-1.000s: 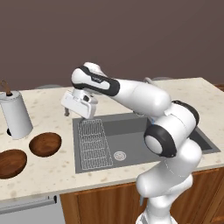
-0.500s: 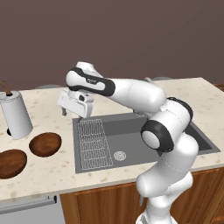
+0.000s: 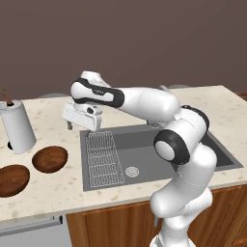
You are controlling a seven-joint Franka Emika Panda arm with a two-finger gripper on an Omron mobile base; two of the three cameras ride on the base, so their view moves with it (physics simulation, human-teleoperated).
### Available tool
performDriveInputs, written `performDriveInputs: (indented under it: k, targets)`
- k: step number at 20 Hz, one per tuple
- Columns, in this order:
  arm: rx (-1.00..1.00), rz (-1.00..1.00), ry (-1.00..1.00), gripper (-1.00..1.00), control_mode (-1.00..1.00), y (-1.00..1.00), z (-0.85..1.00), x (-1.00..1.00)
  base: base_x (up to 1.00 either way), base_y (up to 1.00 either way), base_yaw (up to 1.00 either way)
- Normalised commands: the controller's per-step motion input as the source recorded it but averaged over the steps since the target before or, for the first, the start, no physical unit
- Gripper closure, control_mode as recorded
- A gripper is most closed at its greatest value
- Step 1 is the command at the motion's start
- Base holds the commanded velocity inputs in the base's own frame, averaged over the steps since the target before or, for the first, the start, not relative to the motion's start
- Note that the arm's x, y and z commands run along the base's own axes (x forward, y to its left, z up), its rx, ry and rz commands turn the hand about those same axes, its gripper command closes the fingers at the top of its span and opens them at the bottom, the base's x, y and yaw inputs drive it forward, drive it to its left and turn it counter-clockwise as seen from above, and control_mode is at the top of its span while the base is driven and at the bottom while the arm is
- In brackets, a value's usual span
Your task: Rinse each bowl for a few seconds and place them down in the sink or on the counter.
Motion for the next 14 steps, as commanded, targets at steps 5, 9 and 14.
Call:
performDriveInputs:
  k: [5,9,14]
  targets:
    - [-0.01,0.08,-0.08,-1.00,-1.00,0.07,-0.07,0.05,0.00,0.00,0.00]
    - [0.00,0.06,-0.09,-1.00,-1.00,0.11,-0.02,0.10,0.00,0.00,0.00]
    - [0.00,0.05,-0.13,-1.00,-1.00,0.02,-0.11,0.09,0.00,0.00,0.00]
